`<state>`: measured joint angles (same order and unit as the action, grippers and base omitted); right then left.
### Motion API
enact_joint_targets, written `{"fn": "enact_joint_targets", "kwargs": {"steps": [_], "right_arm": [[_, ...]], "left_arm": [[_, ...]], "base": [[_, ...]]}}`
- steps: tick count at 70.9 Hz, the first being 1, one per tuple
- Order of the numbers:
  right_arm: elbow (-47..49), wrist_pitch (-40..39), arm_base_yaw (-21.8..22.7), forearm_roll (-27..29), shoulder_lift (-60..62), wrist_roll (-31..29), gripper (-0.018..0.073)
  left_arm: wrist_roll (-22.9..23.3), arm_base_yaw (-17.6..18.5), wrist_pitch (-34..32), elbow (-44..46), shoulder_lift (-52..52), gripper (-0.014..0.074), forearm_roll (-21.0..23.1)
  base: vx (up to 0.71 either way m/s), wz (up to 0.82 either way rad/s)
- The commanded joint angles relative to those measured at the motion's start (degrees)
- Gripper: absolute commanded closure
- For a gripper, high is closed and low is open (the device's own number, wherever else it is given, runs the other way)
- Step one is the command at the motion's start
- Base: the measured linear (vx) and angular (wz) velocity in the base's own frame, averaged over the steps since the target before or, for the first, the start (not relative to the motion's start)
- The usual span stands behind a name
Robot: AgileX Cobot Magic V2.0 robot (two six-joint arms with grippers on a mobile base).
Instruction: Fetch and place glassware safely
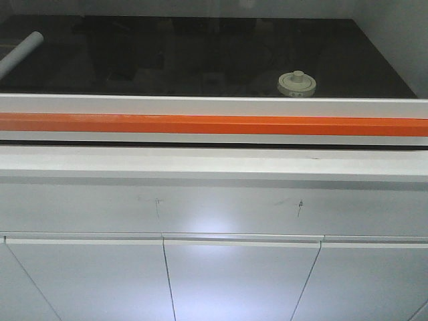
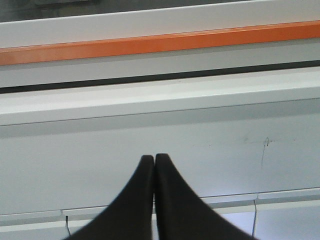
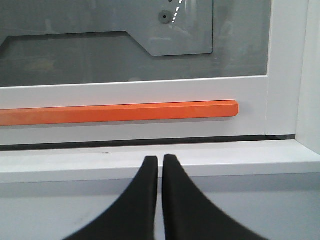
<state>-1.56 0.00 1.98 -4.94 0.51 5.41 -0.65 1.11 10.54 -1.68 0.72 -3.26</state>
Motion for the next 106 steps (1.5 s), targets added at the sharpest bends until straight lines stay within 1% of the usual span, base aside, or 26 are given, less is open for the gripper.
{"fn": "enact_joint_targets", "kwargs": {"steps": [1,14,25,30,38,41,47,52,59,63,73,77,84,94,106], "right_arm": [[-1.07,-4.58,0.48,-0.22,0.75,-0.21,0.0563],[-1.07,-4.58,0.48,-0.22,0.75,-0.21,0.0563],[-1.07,-4.52,0.48,-0.22,0.75,-0.21,0.0563],[-1.07,-4.52,0.48,-0.22,0.75,-0.21,0.0563],[-1.05,-5.13,0.48,0.32,0.75,0.12,0.0563],[-0.93,-6.39,0.48,0.40,0.75,0.35,0.0563],[-0.53,-11.22,0.48,0.40,0.75,0.61,0.0563],[1.40,-12.44,0.48,0.40,0.70,0.67,0.0563],[6.47,-10.75,0.48,0.21,-0.41,0.62,0.0563],[10.58,-10.04,0.48,0.16,-2.40,0.43,0.0563],[21.28,-10.04,0.48,0.16,-10.03,-0.75,0.0563],[26.30,-10.04,0.48,0.16,-13.95,-0.88,0.0563],[33.23,-9.78,0.48,0.16,-20.83,-0.88,0.0563],[40.40,-9.13,0.48,0.16,-30.91,-0.88,0.0563],[42.62,-9.28,0.48,0.16,-40.01,-0.63,0.0563]], "left_arm": [[0.33,0.42,-4.20,-1.51,0.57,0.0603,0.40],[0.33,0.42,-6.17,-1.51,0.57,0.0603,0.40],[0.33,0.42,-10.20,-1.51,0.57,0.0603,0.40],[0.33,0.42,-13.20,-1.51,0.57,0.0603,0.40],[0.65,0.42,-20.44,-1.44,0.57,0.0603,0.46],[1.80,0.42,-23.32,-1.02,0.57,0.0603,0.46],[1.95,0.42,-26.43,0.69,0.57,0.0603,0.46],[1.90,0.42,-26.23,3.63,0.51,0.0603,0.46],[1.90,0.42,-26.17,9.53,-1.93,0.0603,0.40],[1.90,0.42,-26.12,14.36,-4.57,0.0603,0.40],[1.84,0.42,-25.61,26.86,-15.25,0.0603,0.40],[1.84,0.42,-24.00,32.29,-20.09,0.0603,0.40],[1.84,0.42,-21.10,38.57,-27.70,0.0603,0.40],[1.84,0.42,-20.05,43.84,-36.87,0.0603,0.40],[1.84,0.42,-22.43,44.87,-44.15,0.0603,0.40]], "base": [[0.00,0.00],[0.00,0.00],[0.00,0.00],[0.00,0.00],[0.00,0.00],[0.00,0.00],[0.00,0.00],[0.00,0.00],[0.00,0.00],[0.00,0.00],[0.00,0.00],[0.00,0.00],[0.00,0.00],[0.00,0.00],[0.00,0.00]]}}
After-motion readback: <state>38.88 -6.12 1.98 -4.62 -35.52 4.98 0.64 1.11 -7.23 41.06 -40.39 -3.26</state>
